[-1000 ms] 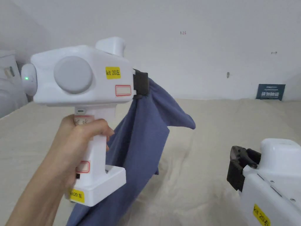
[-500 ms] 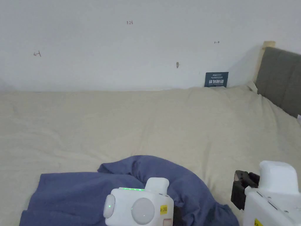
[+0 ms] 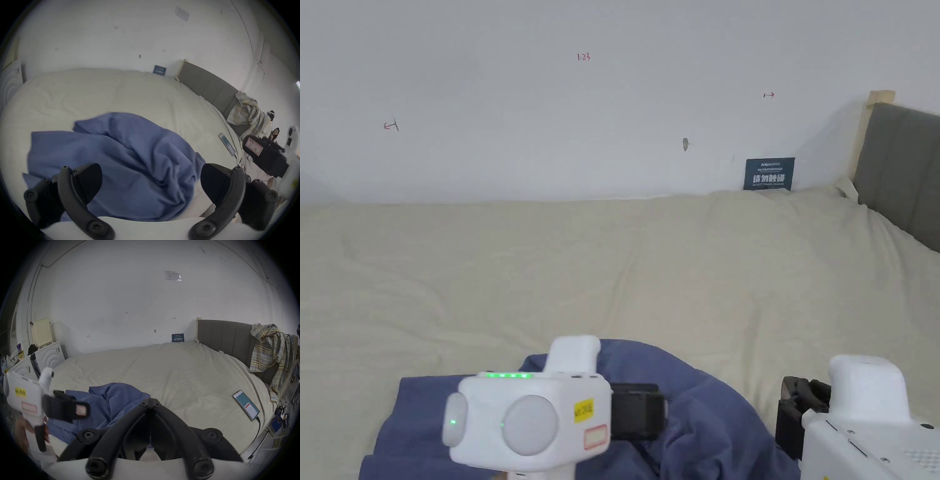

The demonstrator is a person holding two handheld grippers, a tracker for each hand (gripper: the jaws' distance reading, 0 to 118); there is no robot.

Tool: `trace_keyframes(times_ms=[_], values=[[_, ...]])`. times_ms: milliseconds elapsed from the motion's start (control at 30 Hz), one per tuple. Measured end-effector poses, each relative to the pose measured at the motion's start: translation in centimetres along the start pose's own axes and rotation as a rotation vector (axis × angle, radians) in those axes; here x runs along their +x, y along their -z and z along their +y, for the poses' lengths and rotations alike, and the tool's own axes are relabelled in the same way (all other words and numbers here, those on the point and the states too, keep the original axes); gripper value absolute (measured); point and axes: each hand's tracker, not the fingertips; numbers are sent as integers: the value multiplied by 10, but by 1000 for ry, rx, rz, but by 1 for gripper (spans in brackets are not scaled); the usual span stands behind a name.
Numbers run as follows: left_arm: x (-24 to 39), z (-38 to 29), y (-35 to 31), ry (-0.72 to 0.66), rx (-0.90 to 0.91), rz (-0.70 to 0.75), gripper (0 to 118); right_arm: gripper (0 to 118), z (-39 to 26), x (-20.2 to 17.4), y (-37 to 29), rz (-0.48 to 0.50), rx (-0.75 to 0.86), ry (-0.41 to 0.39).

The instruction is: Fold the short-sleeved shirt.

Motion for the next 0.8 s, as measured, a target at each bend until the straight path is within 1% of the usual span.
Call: trace_keyframes(times_ms=[67,100,133,167,200,233,267,300,367,400,467,500,533,633,767,800], values=[[-15,3,-22,11,41,70,118,0,1,-6,0,11,2,-7],[-21,5,-31,27,42,99,114,0,1,-9,-1,20,4,-10],[-29,4,-43,31,57,142,101,0,1,-12,-1,30,6,-15],[-38,2,-52,42,65,182,78,0,1,-16,-1,37,7,-20],[-46,2,-59,34,60,221,41,0,1,-18,0,43,8,-24],[-58,0,-66,10,63,262,19,0,1,-22,1,49,7,-29],[-70,-3,-69,-3,66,283,11,0,1,-25,2,56,4,-33],[-81,-5,-71,-27,54,306,10,0,1,-28,3,67,2,-36],[-105,-8,-73,-45,9,308,1,0,0,-34,6,84,-6,-42],[-115,-10,-73,-75,1,310,0,0,0,-36,8,96,-12,-44],[-138,-12,-72,-145,-13,317,0,0,-1,-41,13,106,-21,-45],[-148,-12,-70,-159,-25,318,0,0,-2,-44,16,109,-27,-45],[-155,-10,-67,-138,-22,321,0,0,-1,-46,20,115,-35,-47],[-175,-2,-58,-147,-40,343,0,0,0,-53,32,116,-51,-62],[-201,12,-44,-183,-36,353,0,0,4,-60,52,124,-71,-73],[-207,16,-40,-171,-42,360,9,0,4,-61,57,124,-74,-74]])
